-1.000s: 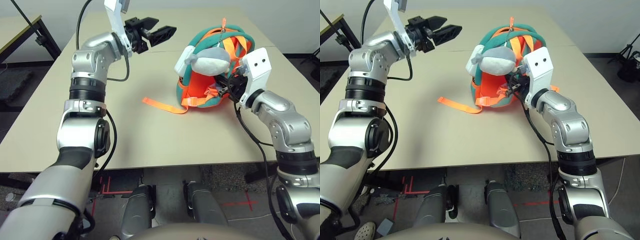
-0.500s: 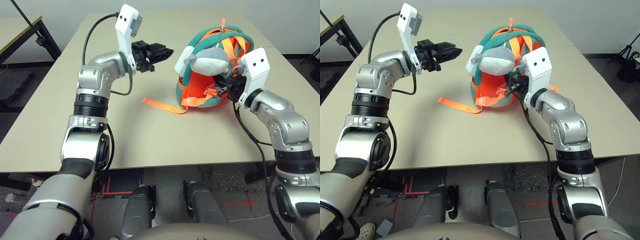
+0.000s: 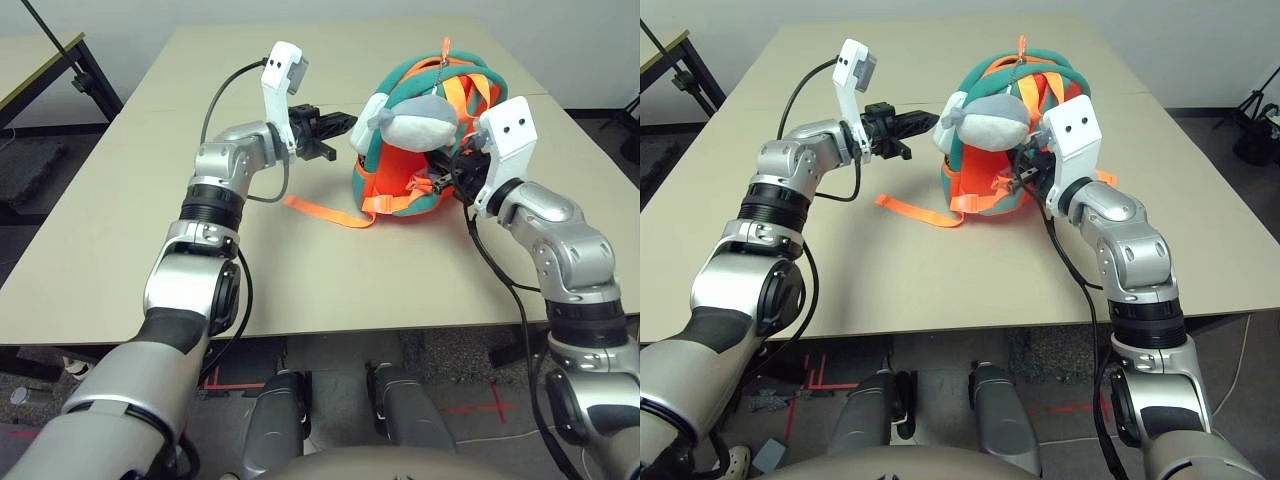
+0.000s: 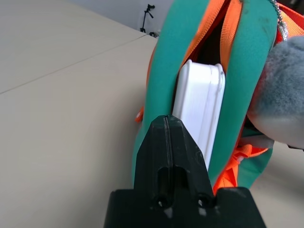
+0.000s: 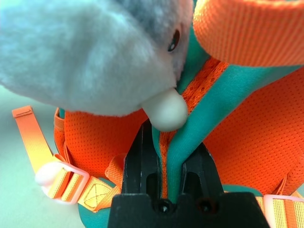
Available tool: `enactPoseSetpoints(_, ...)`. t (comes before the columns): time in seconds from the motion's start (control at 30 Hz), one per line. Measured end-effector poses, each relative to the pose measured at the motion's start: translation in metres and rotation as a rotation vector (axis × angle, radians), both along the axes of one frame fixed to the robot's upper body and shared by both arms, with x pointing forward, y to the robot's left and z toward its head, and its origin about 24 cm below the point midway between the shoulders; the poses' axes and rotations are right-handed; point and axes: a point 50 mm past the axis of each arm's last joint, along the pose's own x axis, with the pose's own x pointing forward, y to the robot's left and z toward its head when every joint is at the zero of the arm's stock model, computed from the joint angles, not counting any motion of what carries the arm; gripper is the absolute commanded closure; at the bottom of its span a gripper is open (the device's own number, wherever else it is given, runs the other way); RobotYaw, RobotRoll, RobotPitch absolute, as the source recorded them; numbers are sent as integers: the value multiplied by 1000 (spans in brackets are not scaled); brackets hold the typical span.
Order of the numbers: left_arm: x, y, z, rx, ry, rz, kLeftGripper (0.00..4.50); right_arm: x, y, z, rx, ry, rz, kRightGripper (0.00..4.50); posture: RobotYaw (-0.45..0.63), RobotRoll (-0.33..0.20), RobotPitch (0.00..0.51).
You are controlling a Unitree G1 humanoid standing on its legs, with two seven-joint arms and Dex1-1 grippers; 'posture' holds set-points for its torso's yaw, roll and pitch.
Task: Put the pencil case into the backpack and zip it.
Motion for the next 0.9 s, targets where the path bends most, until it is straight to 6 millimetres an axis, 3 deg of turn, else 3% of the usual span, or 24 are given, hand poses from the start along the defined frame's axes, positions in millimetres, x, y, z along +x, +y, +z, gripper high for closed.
enactPoseSetpoints(0.27, 1, -29, -12, 11, 27, -48, 4500, -1, 0, 0, -6, -3, -8, 4330, -256, 0, 79)
enactPoseSetpoints(0.53, 4, -18, 0, 3, -18, -34, 4500, -3, 0, -1, -8, -5, -7, 4330, -259, 0, 80)
enactPoseSetpoints(0.77, 4, 23, 51, -108, -142, 27, 4500, -3, 0, -1, -8, -4, -8, 4330, -249, 0, 79)
enactPoseSetpoints(0.9, -9, 31, 81, -148, -215, -23, 3541, -3, 0, -1, -8, -4, -9, 4330, -245, 0, 76)
